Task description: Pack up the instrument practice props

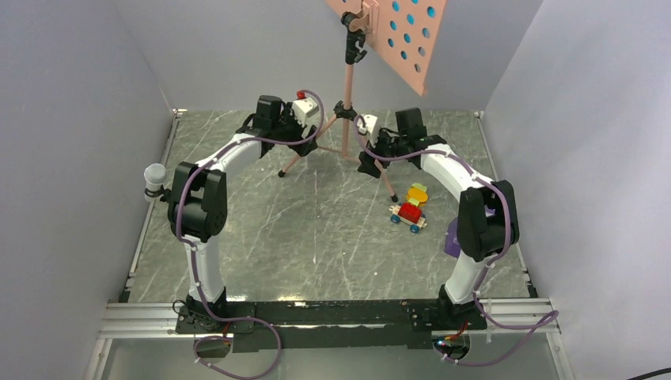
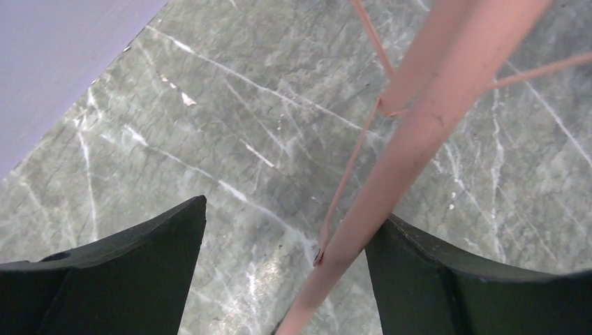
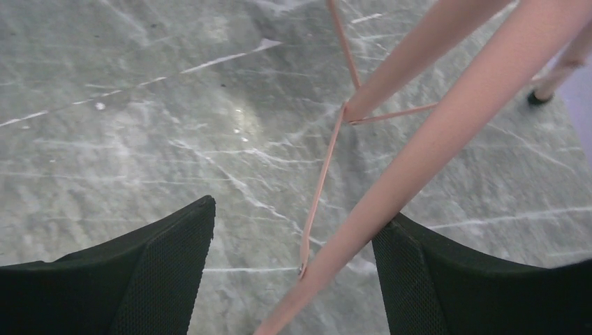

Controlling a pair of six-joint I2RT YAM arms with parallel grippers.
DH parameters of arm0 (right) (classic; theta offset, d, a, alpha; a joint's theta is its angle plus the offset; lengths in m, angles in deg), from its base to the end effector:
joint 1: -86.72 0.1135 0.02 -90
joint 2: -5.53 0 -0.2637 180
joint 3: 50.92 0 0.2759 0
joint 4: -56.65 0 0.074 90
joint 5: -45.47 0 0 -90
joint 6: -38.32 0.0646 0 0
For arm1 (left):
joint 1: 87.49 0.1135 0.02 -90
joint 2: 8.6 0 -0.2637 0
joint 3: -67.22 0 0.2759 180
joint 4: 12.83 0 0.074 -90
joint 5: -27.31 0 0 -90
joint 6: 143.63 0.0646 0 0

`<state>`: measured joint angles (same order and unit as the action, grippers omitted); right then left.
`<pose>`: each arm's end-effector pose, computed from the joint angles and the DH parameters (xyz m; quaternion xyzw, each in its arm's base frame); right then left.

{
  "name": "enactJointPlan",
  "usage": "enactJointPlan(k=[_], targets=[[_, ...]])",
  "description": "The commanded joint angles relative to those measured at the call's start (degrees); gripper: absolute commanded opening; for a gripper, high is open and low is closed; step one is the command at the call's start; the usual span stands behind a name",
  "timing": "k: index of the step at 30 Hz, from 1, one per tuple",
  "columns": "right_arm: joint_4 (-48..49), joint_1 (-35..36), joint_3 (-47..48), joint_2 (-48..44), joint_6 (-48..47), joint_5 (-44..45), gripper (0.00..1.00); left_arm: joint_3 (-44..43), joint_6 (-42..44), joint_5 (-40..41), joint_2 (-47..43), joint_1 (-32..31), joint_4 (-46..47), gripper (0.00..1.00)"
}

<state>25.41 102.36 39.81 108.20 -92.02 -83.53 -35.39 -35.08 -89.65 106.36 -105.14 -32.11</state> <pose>0.4112 0.1573 0.2287 -0.5231 0.7016 0.2191 0.4314 0.4798 -0.1834 0.2246 0.3718 0.7717 -0.1998 0.4758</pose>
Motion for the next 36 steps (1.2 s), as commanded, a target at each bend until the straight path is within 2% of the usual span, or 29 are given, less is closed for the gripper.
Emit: enactJointPlan(k=[1, 9, 14, 18, 22, 27, 32, 36], targets=[[-6.1, 4.1, -1.1, -5.7, -2.6, -7.1, 0.8, -2.4, 2.2, 5.4, -0.4, 2.2, 4.0, 0.86], [-6.0, 13.3, -6.7, -10.1, 0.2, -8.7, 0.81, 2.2, 2.4, 11.2, -2.7, 3.6, 6.3, 0.91], [-5.7, 18.0, -9.7, -12.3, 2.5, -9.3, 0.84, 8.0, -2.5, 16.2, -8.6, 6.1, 6.9, 0.96], [-6.8, 15.8, -11.0, -15.1, 2.5, -7.3, 0.85, 16.3, -5.3, 16.0, -17.6, 7.8, 4.6, 0.99], [-9.6, 8.9, -9.5, -15.5, 0.4, -8.0, 0.86, 26.6, -7.0, 7.9, -27.3, 7.8, 7.0, 0.99], [-7.0, 3.9, -6.3, -12.7, -3.5, -4.0, 0.86, 31.7, -15.9, 2.5, -32.5, 5.2, 10.6, 0.99], [-5.8, 3.2, 0.8, -4.9, -3.2, -4.7, 0.87, 29.1, -18.1, 8.5, -30.5, -1.2, 13.0, 0.99], [-3.6, 5.6, 2.9, -0.5, -1.2, -4.1, 0.87, 23.7, -21.2, 15.2, -26.8, -1.7, 11.3, 0.99]])
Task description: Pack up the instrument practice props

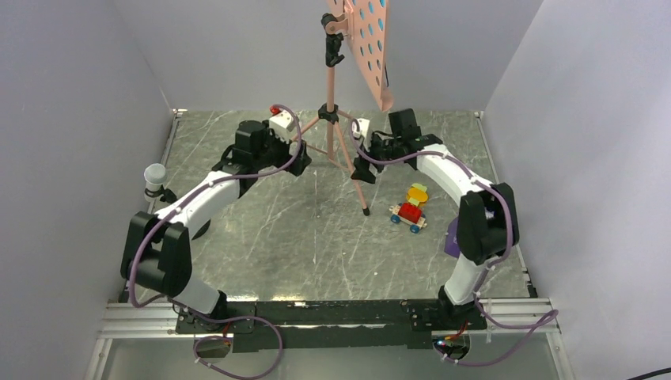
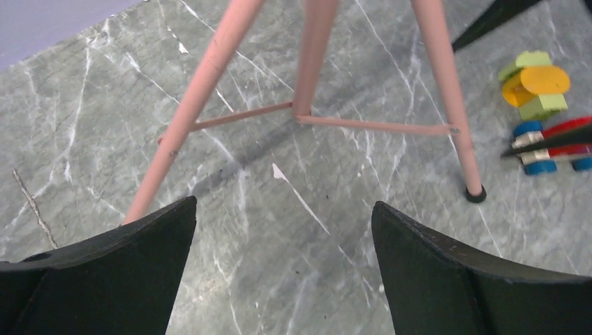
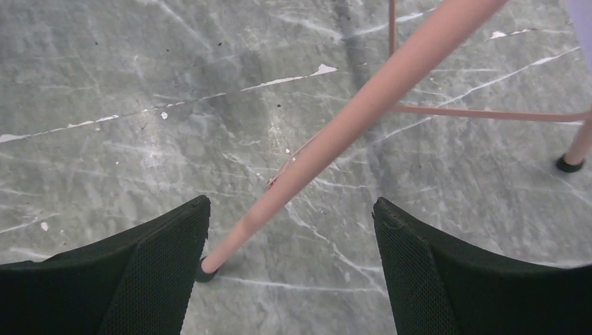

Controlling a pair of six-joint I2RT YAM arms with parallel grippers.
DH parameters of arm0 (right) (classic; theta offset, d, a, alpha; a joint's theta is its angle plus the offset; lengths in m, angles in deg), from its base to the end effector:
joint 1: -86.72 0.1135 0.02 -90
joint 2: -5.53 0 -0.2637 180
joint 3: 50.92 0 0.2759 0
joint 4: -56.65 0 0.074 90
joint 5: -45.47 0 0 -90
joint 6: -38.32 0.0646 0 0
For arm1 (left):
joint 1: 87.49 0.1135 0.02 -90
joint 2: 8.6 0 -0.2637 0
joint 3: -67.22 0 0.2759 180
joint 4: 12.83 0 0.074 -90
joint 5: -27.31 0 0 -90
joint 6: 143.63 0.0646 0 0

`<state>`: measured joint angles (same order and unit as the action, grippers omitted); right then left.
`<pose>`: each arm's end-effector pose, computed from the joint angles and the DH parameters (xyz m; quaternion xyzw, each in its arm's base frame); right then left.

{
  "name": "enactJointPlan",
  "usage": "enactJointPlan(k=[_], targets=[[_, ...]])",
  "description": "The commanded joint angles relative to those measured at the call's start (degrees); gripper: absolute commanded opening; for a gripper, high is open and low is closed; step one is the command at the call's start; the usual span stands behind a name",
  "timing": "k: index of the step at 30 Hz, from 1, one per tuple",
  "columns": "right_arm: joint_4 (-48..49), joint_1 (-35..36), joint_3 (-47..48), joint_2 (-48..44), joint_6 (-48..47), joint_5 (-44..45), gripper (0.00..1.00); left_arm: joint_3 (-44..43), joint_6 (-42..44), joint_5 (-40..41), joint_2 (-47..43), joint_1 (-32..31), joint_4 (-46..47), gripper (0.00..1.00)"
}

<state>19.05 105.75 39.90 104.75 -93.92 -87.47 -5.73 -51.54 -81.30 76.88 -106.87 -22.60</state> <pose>0.3822 0.1784 0.2462 -0.5577 0.6726 0.2623 0.4098 0.3645 -0.1501 0.2652 0.2411 0.7885 -0.2154 0.5233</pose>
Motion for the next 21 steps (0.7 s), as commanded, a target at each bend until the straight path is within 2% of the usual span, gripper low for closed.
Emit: enactJointPlan(k=[1, 5, 14, 19, 21], targets=[[3.0, 3.6, 2.8, 3.3, 0.9, 0.4, 0.87, -7.3, -5.3, 7.9, 3.2, 0.2, 0.7, 0.99], [4.5, 7.3, 0.6, 2.8, 3.7, 1.7, 0.87, -9.0, -8.6, 5.7, 1.5, 2.6, -1.8, 0.99], [8.7, 19.5, -6.9, -1.9, 12.6, 13.5, 0.88, 2.2, -8.5, 5.6, -7.5, 5.5, -4.3, 0.99], [9.9, 28.4, -5.6, -0.1, 14.3, 14.4, 0.92, 6.8, -6.9, 3.1, -11.5, 5.8, -5.8, 0.99], [10.6, 29.3, -3.4, 1.1, 16.6, 13.6, 0.93, 8.6, -7.0, 1.9, -13.1, 5.8, -5.6, 0.99]])
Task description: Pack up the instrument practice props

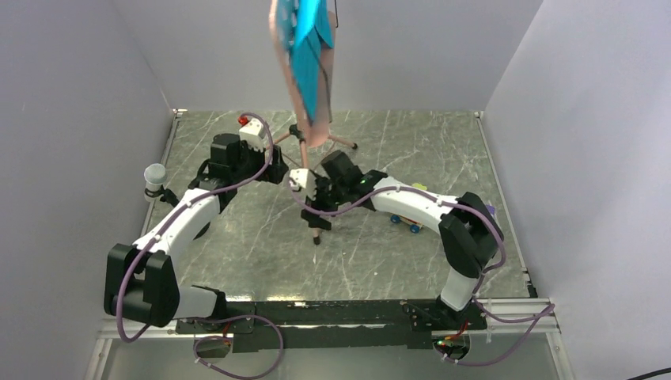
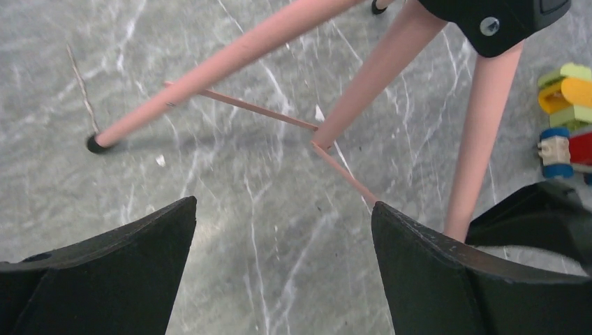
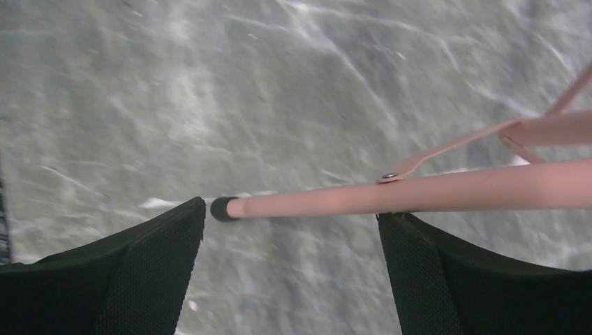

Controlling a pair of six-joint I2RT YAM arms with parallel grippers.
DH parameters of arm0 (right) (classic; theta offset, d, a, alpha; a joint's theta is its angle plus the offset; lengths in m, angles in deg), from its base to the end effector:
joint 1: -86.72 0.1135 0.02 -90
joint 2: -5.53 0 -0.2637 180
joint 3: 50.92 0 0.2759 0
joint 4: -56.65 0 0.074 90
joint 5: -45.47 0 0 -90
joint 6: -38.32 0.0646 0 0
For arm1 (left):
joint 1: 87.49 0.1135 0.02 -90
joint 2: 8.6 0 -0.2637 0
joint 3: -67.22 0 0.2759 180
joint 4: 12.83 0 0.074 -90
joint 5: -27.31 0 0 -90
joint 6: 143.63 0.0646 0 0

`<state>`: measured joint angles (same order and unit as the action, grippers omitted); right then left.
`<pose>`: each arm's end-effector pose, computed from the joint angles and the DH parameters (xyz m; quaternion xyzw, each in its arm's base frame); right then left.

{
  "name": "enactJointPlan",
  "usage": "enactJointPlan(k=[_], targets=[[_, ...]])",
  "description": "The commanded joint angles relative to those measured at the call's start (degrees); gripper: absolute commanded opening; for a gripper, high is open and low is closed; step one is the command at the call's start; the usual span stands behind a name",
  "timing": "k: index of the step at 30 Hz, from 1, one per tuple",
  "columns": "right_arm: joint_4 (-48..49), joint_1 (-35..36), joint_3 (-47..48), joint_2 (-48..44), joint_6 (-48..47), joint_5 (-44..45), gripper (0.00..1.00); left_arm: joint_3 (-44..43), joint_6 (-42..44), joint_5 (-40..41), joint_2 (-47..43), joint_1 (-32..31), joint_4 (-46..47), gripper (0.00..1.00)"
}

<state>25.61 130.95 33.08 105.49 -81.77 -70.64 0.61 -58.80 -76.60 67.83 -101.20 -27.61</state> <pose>0.2818 0.3140 0.2008 -0.6135 0.6723 0.2525 0.3284 0.3405 -0.0991 0.2659 0.1274 0.8281 -0.1885 0.5123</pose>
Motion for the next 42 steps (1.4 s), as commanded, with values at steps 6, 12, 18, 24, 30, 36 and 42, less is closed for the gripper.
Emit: enactJointPlan(k=[6, 12, 18, 24, 30, 36, 42], targets=[[0.2, -0.5, 2.9, -2.8, -2.9, -2.9, 0.95, 5.2, -1.6, -10.4, -6.7, 0.1, 0.4, 0.99], [-0.5, -13.9, 1.6, -7.0, -8.7, -12.9, 0.95, 5.0, -3.4, -19.6, -4.8, 0.0, 1.3, 0.99], [4.7, -17.7, 8.7, 0.7, -11.7, -14.5, 0.96, 3.1, -4.8, -18.1, -2.2, -0.5, -0.4, 0.99], [11.7, -17.5, 18.1, 11.2, -6.9, -15.3, 0.97, 1.0, -7.4, -12.4, 0.6, -2.0, -1.1, 0.99], [11.4, -17.1, 23.1, 15.8, -6.3, -18.2, 0.97, -0.6, -8.4, -9.5, 1.9, -2.2, -1.9, 0.99], [5.8, -17.2, 23.7, 16.5, -8.8, -20.8, 0.88, -1.8, -7.0, -1.8, 2.8, -2.2, -2.9, 0.99], [-1.7, -18.0, 22.1, 15.1, -12.3, -22.4, 0.67, -2.0, -5.1, 4.7, 1.9, -2.0, -6.3, 0.99]])
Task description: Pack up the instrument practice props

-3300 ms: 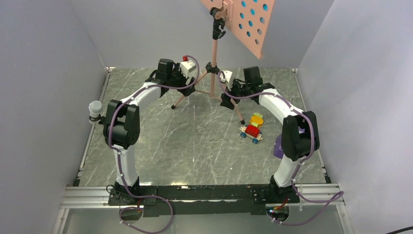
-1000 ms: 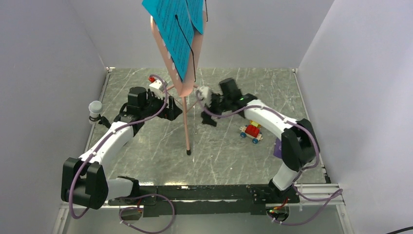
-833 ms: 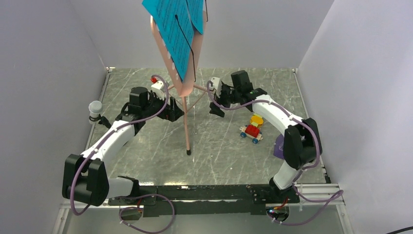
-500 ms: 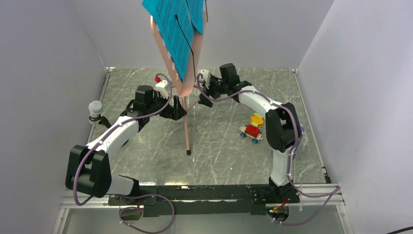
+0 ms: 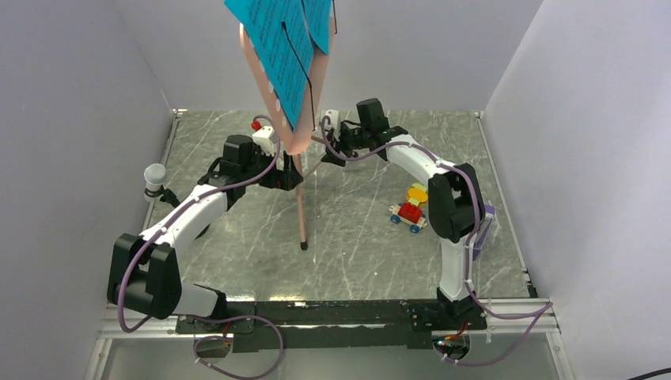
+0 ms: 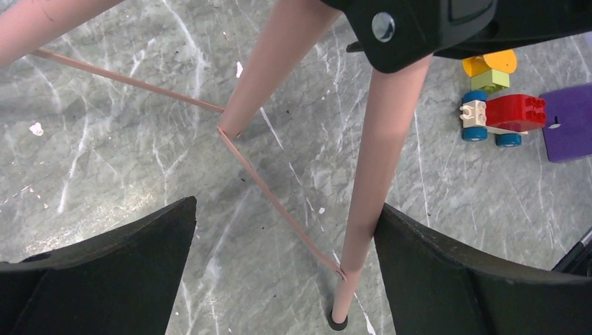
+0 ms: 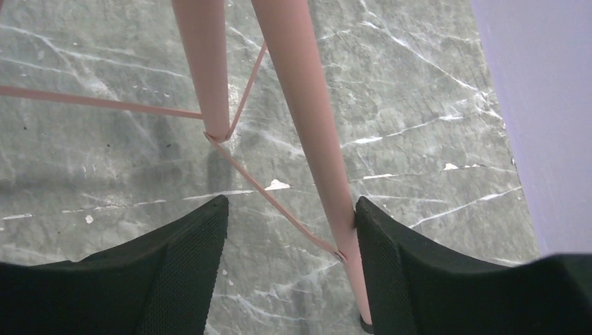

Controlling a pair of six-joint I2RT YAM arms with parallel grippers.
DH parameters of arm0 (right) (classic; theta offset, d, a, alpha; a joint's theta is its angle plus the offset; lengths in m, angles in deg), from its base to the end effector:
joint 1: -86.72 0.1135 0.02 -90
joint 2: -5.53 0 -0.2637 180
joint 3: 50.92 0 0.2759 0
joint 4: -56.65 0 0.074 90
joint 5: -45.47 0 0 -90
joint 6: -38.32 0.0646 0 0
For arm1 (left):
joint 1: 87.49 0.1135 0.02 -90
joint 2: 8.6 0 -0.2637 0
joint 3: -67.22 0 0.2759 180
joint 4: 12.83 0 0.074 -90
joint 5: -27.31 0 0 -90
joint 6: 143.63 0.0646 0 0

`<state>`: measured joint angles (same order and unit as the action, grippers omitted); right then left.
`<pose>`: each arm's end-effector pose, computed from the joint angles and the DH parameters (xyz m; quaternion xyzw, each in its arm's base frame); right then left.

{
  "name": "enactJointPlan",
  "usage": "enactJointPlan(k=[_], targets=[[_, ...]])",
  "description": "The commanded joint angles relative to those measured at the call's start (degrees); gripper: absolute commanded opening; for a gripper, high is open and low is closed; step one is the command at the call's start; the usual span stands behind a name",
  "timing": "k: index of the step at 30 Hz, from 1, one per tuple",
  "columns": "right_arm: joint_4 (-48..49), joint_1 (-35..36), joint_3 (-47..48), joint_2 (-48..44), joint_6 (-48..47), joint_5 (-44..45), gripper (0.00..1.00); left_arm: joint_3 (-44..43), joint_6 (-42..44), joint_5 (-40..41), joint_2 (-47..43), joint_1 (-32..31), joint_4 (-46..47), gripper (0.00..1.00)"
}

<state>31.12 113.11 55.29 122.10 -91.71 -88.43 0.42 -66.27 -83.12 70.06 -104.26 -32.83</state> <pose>0.4343 0.2655 0.2291 -0.5947 0.5980 0.2804 0.4584 0.3309 -0.1233 0.2443 0.1171 0.8565 -0.2713 0.4232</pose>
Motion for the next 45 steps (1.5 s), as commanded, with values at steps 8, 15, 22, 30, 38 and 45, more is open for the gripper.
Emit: enactJointPlan(k=[8, 15, 22, 30, 38, 45], targets=[[-5.8, -0.2, -6.6, -6.2, -0.2, -4.3, 0.65, 0.2, 2.9, 16.1, -4.7, 1.3, -4.8, 0.99], [1.8, -0.1, -0.1, -0.8, 4.3, 1.0, 0.87, 1.2, 5.2, 5.8, -5.5, 1.3, -4.7, 0.99], [7.0, 0.6, 5.9, 4.6, 7.9, 5.2, 0.89, 1.2, 7.4, 2.4, -5.3, 1.3, -4.7, 0.99], [5.1, 0.8, 7.4, 6.8, 7.7, 0.7, 0.13, 1.3, 8.9, 3.8, -4.9, 1.3, -5.4, 0.99], [4.3, -0.4, 0.0, 2.2, 8.3, 10.8, 0.0, 3.7, 8.7, 6.2, -5.6, 1.2, -4.6, 0.99], [3.3, -2.2, -9.7, -6.0, 6.2, 16.8, 0.0, 5.8, 9.6, 10.4, -4.5, 1.2, 1.1, 0.99]])
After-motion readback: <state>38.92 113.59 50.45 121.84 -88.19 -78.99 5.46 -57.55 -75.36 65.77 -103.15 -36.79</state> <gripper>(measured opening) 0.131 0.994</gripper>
